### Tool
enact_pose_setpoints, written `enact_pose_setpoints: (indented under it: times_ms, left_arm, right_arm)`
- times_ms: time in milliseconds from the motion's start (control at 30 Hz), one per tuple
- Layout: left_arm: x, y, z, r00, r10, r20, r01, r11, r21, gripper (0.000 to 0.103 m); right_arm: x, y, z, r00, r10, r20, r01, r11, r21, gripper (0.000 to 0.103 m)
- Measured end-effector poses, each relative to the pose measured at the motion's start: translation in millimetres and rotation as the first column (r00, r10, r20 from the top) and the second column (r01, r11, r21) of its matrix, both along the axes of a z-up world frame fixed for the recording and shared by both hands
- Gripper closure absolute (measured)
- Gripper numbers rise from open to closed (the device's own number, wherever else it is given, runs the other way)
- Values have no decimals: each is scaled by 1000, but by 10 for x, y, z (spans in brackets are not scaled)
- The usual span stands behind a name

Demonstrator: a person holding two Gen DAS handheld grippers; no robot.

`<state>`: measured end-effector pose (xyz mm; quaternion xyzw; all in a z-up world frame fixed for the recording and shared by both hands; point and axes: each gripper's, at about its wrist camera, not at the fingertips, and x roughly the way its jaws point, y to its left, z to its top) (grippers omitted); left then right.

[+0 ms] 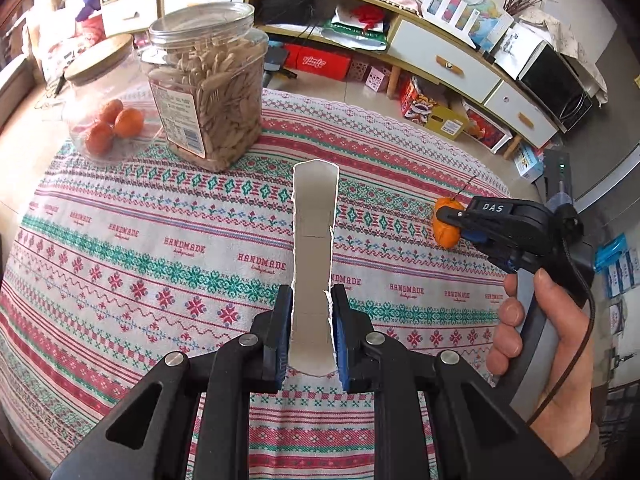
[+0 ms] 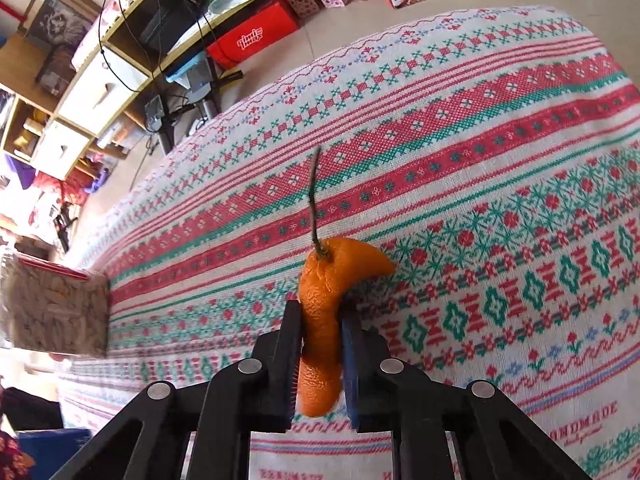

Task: Collect trash
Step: 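Grasp the orange pepper with the right tool while the left tool holds the box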

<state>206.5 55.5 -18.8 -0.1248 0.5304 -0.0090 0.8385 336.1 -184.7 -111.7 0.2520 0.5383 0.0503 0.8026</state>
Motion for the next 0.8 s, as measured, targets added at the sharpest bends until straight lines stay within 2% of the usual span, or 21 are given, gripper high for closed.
enact_pose_setpoints:
  times_ms: [167,333,567,700,800]
  left_arm:
    - [-48,-188,154,996,-60,68,59,998,13,83]
    - [-173,-467,215,988,-127,87,125,992,34,83]
    - [-389,-842,336,971,-210,118,206,978,39,83]
    - [-514,-1146,360,955,-263,133,258,964,58,83]
    - [-614,-1405,350,940,-314,135,311,950,44,83]
  right_arm:
    - [-249,-73,439,997,42,69,-38,998,-56,88]
    - [-638,-330,651,996,48,76,-46,998,-30,88]
    - [-1292,-811,1100,989,34,143,-34,999,-2,88]
    - [-1642,-1117,1237,985,12,170,-4,999,-45,88]
    - [-1854,-1367,1251,984,-8,180,19,998,-58,88]
